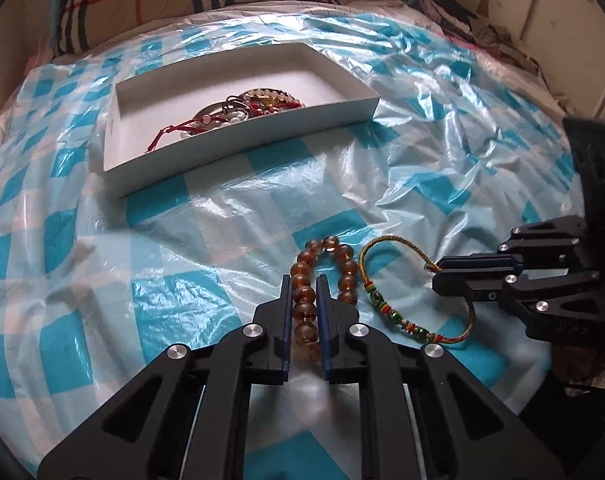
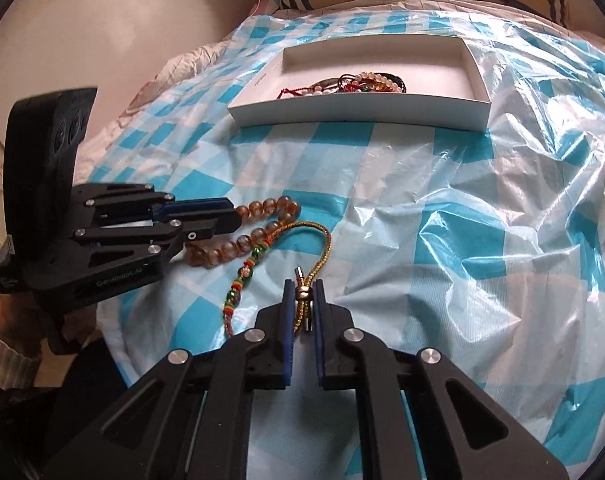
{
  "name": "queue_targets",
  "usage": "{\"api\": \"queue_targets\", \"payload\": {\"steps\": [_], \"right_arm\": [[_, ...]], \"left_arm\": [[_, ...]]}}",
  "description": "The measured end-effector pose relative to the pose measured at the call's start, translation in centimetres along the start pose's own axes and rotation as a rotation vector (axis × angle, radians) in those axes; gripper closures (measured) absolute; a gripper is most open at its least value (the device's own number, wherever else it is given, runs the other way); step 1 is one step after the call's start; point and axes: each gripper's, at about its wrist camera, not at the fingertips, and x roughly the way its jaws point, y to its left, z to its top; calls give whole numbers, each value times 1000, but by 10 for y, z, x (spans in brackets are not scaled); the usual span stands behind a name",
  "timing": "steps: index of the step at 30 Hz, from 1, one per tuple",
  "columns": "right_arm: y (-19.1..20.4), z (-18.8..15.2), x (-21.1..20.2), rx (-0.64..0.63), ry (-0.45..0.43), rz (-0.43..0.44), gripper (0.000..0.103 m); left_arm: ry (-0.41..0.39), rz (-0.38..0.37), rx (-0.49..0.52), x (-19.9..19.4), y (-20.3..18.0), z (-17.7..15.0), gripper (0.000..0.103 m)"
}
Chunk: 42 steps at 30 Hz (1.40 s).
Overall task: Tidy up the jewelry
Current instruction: 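Grasp the amber bead bracelet with the left gripper while the right gripper grasps the gold cord bracelet, then lift both bracelets off the bed with both grippers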
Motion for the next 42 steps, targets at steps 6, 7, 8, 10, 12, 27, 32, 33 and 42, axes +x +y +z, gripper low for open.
{"api": "queue_targets", "payload": {"steps": [6,7,8,10,12,27,32,33,42], "right_arm": [[-1,1,-37,104,-94,126,94],[-2,0,-42,117,-108,139,94],[-2,0,-47,131,-122,152,94],[-4,0,-54,160,-145,175,94],[-5,-1,-62,181,-162,192,94],[14,-11,-109,195,-282,226,94],[22,-11,-119,181,-309,242,94],[24,-10,-121,179,-313,244,94],[34,-9,-135,161,-346,264,94]], "left_arm": [[-102,-16,-115,-51,5,-9,93],[-115,-12,-121,-57,3,-10,93],[-127,-9,-125,-63,0,-11,93],[-155,-7,-127,-74,-6,-12,93],[-178,-8,-122,-84,-13,-12,93],[-280,11,-93,-141,-35,-14,93],[-305,24,-91,-156,-38,-16,93],[-308,25,-89,-158,-39,-16,93],[-341,30,-74,-177,-48,-17,93]]}}
